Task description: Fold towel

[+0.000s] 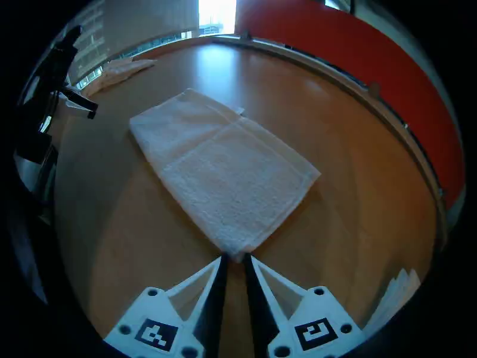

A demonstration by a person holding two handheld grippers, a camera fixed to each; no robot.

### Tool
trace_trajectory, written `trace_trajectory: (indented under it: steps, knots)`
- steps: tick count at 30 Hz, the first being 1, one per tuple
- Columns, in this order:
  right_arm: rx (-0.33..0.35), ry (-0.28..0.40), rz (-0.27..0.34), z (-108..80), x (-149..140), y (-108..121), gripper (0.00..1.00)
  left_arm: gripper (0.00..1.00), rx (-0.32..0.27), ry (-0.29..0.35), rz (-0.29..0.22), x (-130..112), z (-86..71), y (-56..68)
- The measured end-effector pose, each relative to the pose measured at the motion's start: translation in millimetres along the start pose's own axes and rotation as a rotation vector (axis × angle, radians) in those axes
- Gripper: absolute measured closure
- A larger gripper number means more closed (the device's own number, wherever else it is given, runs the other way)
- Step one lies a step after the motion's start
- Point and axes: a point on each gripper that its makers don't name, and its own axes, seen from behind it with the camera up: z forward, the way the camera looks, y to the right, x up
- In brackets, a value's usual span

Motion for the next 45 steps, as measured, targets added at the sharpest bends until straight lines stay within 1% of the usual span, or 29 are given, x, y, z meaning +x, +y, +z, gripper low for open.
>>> trace_trajectory:
  steps: [4,6,11,14,20,23,27,33,39,45]
  knots:
    - [0.008,0.004,0.001,1.2,1,0,0.93,0.07,0.012,0.007,-0.001,-2,-4.6,-3.2]
    - [0.009,0.01,-0.002,1.3,2,0,0.96,0.07,0.017,0.009,-0.003,-4,-6.7,-5.0]
    - [-0.009,0.023,-0.015,-1.4,7,4,0.97,0.07,0.031,0.01,-0.004,-6,-9.9,-11.0]
    - [-0.016,0.034,-0.022,-5.9,14,6,0.97,0.07,0.04,0.01,0.0,-6,-11.6,-15.8]
    - [-0.031,0.069,-0.047,-21.8,44,10,0.97,0.07,0.061,0.017,-0.005,-6,-17.0,-28.9]
    - [-0.028,0.091,-0.067,-30.2,65,10,0.97,0.07,0.071,0.023,-0.01,-6,-19.9,-35.5]
    - [-0.031,0.119,-0.111,-39.8,94,8,0.97,0.07,0.082,0.029,-0.015,-8,-23.0,-42.2]
    - [-0.028,0.153,-0.185,-51.5,130,-1,0.97,0.07,0.084,0.033,-0.029,-11,-25.8,-46.3]
    - [-0.025,0.151,-0.226,-53.7,142,-5,0.97,0.07,0.087,0.039,-0.038,-12,-29.2,-52.4]
    - [-0.001,0.154,-0.276,-53.0,159,-16,0.97,0.07,0.087,0.043,-0.036,-14,-34.9,-57.3]
